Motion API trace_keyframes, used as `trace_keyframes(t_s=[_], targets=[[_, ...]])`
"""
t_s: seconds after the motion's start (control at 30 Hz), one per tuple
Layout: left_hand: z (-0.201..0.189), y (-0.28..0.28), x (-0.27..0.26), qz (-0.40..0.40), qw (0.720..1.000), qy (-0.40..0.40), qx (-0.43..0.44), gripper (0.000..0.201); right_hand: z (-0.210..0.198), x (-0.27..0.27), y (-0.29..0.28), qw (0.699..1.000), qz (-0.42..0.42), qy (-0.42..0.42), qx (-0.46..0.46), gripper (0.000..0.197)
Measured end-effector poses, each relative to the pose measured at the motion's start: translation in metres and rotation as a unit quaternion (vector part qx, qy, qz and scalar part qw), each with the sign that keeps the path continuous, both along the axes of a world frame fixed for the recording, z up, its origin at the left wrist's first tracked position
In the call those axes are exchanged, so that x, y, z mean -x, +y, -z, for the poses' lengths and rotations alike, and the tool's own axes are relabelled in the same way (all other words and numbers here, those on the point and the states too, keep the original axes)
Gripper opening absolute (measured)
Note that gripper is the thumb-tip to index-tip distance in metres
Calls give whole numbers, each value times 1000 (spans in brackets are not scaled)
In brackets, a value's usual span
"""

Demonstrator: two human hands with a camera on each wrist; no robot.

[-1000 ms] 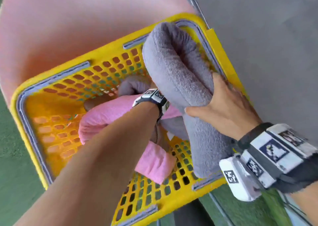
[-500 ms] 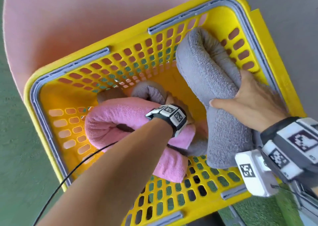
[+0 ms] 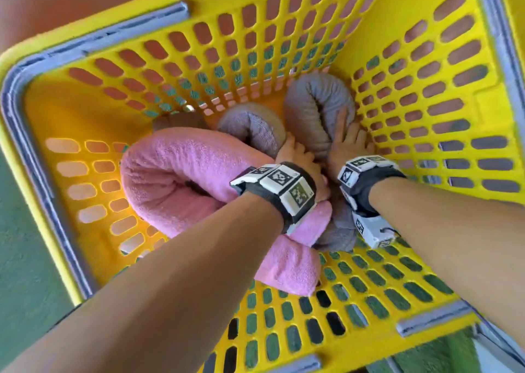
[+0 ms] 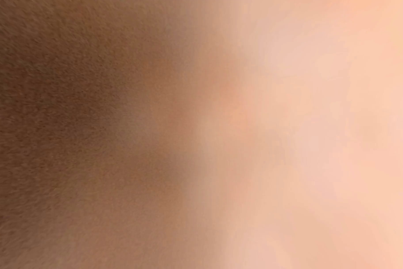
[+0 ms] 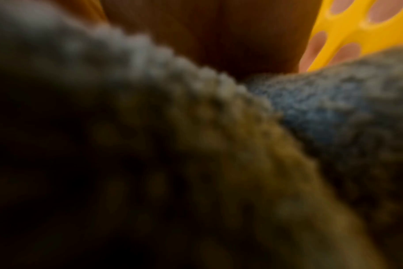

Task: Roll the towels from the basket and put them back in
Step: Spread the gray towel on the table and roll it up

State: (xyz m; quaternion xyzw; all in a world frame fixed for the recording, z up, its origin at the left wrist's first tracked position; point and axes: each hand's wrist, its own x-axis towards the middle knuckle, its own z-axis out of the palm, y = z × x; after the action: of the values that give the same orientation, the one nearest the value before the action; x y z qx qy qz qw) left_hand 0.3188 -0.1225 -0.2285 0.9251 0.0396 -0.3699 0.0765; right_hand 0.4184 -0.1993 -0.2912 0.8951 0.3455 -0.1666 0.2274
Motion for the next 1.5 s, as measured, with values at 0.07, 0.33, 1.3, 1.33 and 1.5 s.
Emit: trace_keyframes(t_s=[0.07,0.33,1.3,1.33,1.5], targets=[[-5,0,-1,-12,1000,-6,11,57,9,6,-3,997,8,70,-11,48],[-83,18,14,-463,832,-158,260,18,-104,-20,44,936,98,329,-77,36],[-143,-20,41,-823,507,-174,188,30,-206,-29,11,969,10,225,-100,62],[-138,-22,25,-808,529,-156,208,31,-202,-41,4,972,20,214,-92,64],[-111,-23,-26,-760,587,-37,275,46,-178,-41,6,985,-7,168,-39,62]])
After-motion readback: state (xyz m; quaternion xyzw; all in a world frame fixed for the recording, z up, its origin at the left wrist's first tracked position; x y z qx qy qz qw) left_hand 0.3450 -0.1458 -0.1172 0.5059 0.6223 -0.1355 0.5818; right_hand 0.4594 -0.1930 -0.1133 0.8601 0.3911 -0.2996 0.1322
